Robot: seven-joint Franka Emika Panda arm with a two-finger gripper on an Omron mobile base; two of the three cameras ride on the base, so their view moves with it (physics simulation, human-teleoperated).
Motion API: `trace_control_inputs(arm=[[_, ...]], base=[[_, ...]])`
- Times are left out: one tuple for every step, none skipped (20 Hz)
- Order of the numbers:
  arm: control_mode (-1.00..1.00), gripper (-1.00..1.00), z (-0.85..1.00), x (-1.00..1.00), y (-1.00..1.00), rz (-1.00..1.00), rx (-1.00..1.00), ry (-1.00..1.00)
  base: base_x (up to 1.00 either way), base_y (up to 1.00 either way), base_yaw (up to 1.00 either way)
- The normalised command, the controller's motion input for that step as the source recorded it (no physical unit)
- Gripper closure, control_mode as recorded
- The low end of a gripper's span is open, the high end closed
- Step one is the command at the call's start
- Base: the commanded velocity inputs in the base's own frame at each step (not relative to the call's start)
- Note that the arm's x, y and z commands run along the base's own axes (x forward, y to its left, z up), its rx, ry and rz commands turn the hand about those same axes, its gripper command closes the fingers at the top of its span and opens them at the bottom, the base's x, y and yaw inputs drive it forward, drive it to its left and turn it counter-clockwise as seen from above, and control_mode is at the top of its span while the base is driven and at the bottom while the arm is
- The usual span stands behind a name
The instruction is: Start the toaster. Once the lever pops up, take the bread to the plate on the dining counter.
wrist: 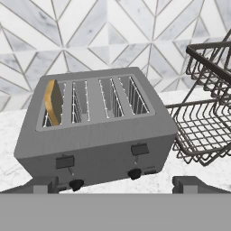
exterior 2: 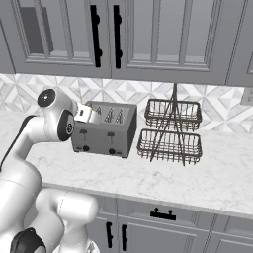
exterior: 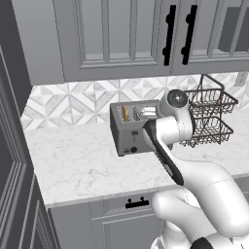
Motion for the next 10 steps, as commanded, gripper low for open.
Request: trace_control_inputs(arm=[[-1.00,-1.00,0.00,0.00,0.00,0.00,0.00,0.00],[-1.00,-1.00,0.00,0.00,0.00,0.00,0.00,0.00],[-1.00,-1.00,0.00,0.00,0.00,0.00,0.00,0.00],[-1.00,-1.00,0.00,0.00,0.00,0.00,0.00,0.00],[-1.00,-1.00,0.00,0.00,0.00,0.00,0.00,0.00],[-1.00,-1.00,0.00,0.00,0.00,0.00,0.00,0.00],[-1.00,-1.00,0.00,0.00,0.00,0.00,0.00,0.00],[-1.00,-1.00,0.00,0.00,0.00,0.00,0.00,0.00],[-1.00,-1.00,0.00,0.00,0.00,0.00,0.00,0.00],[-1.00,-1.00,0.00,0.00,0.00,0.00,0.00,0.00]], base=[[0.00,0.00,0.00],[0.00,0.00,0.00],[0.00,0.00,0.00],[0.00,0.00,0.00],[0.00,0.00,0.00],[0.00,0.00,0.00],[0.00,0.00,0.00],[0.00,0.00,0.00],[0.00,0.00,0.00],[0.00,0.00,0.00]])
